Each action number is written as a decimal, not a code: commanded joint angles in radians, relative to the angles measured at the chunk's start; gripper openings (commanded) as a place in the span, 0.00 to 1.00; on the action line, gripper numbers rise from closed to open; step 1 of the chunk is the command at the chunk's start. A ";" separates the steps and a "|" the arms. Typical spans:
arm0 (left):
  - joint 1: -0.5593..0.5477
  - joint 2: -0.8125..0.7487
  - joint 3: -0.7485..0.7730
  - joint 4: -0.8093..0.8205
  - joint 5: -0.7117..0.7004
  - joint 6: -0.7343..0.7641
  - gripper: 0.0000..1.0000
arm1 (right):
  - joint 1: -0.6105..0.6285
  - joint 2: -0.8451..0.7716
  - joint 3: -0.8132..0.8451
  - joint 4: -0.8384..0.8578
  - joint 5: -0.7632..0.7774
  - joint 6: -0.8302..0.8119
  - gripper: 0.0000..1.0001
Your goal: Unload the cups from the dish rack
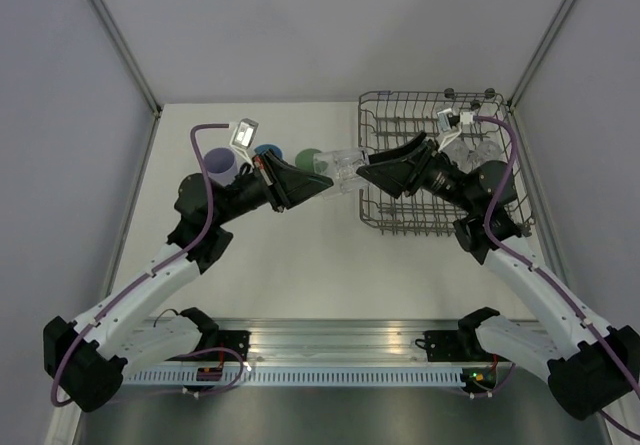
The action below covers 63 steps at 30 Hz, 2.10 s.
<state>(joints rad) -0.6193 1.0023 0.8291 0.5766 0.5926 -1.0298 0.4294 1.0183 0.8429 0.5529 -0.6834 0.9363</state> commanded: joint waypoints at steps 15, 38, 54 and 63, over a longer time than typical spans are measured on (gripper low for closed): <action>-0.043 0.120 0.394 -1.081 -0.413 0.560 0.02 | 0.009 -0.136 0.197 -0.893 0.558 -0.635 0.98; -0.206 0.817 0.866 -1.695 -0.754 0.769 0.02 | 0.009 -0.207 0.214 -1.101 0.676 -0.771 0.98; -0.220 0.995 0.914 -1.667 -0.694 0.807 0.02 | 0.011 -0.222 0.205 -1.105 0.676 -0.783 0.98; -0.220 0.972 0.872 -1.629 -0.669 0.804 0.07 | 0.011 -0.221 0.205 -1.104 0.667 -0.786 0.98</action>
<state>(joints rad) -0.8349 2.0041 1.7073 -1.0771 -0.0940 -0.2626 0.4366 0.8085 1.0298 -0.5549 -0.0254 0.1669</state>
